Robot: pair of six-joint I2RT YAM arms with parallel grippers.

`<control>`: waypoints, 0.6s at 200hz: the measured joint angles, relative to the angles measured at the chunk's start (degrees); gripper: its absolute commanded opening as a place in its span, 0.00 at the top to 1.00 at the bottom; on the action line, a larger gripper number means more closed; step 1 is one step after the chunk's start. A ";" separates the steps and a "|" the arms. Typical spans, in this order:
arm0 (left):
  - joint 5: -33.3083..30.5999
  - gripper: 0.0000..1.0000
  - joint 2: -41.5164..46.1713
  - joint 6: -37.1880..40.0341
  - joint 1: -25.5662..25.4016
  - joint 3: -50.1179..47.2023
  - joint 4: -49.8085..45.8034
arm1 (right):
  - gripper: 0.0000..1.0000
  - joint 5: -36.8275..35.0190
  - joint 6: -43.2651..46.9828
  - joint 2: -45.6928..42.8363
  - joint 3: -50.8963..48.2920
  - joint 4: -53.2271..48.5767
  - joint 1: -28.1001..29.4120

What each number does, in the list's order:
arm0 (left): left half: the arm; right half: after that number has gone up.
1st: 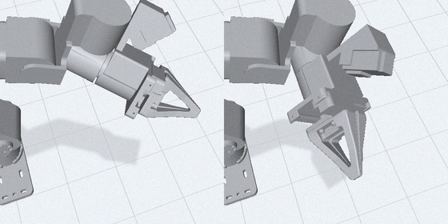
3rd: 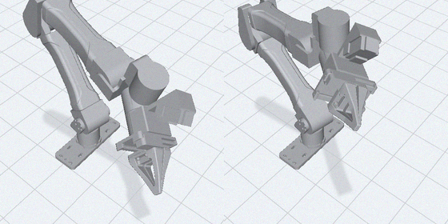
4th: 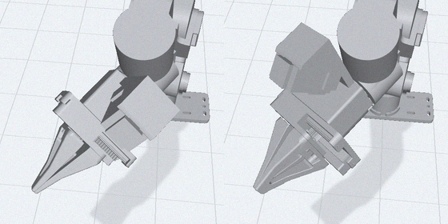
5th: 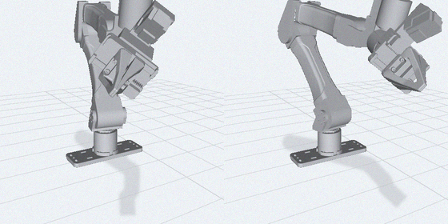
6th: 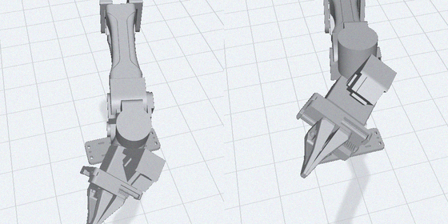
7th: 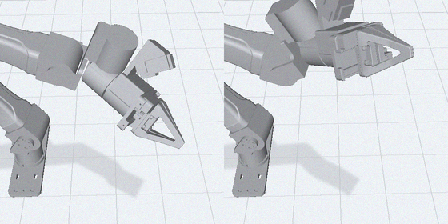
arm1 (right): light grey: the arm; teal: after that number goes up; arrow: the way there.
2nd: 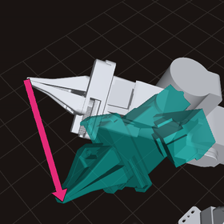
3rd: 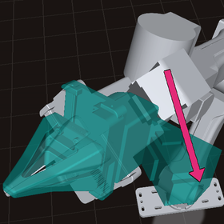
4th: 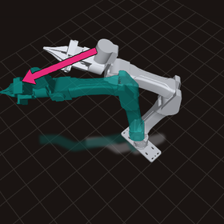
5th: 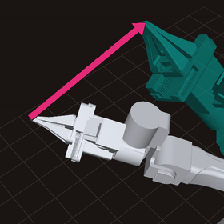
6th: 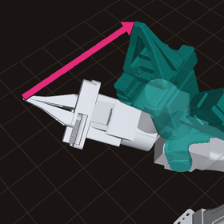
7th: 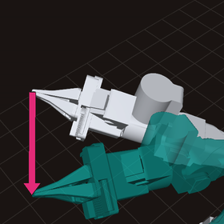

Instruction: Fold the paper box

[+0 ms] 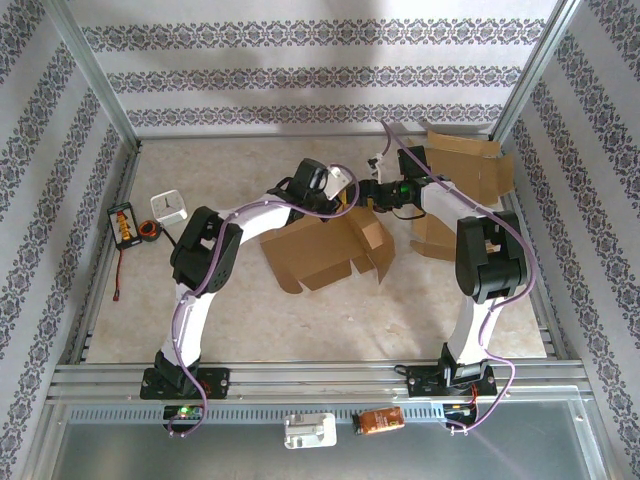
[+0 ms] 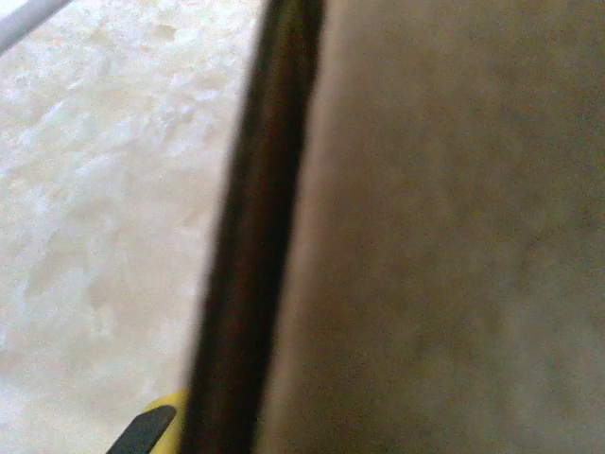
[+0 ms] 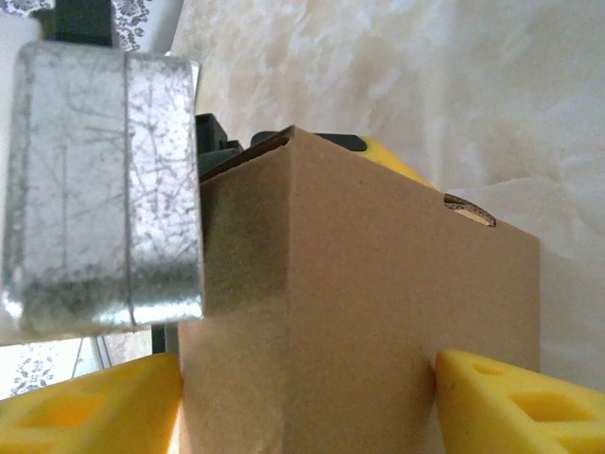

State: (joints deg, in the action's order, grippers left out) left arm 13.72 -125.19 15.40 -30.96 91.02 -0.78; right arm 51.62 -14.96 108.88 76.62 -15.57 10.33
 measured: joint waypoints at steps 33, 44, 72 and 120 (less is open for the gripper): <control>-4.96 1.00 2.03 -2.93 -0.87 -4.98 5.25 | 0.21 -4.35 -2.34 -3.76 -1.14 -1.07 0.31; -7.52 1.00 3.98 -5.31 -0.96 -8.41 7.45 | 0.20 -7.06 -4.50 -6.82 -1.73 -2.27 0.33; -15.58 0.92 10.23 -12.66 -1.31 -18.62 11.56 | 0.18 -16.59 -10.47 -16.04 -2.14 -3.61 0.22; -27.32 0.52 14.97 -21.57 -5.88 -25.22 11.91 | 0.19 -31.87 -20.98 -23.12 -0.74 -11.65 -0.07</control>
State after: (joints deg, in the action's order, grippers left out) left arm -13.61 -110.21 -6.17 -36.84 65.80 11.14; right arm 19.75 -35.94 85.76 75.88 -27.22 10.26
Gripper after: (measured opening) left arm 0.445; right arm 0.813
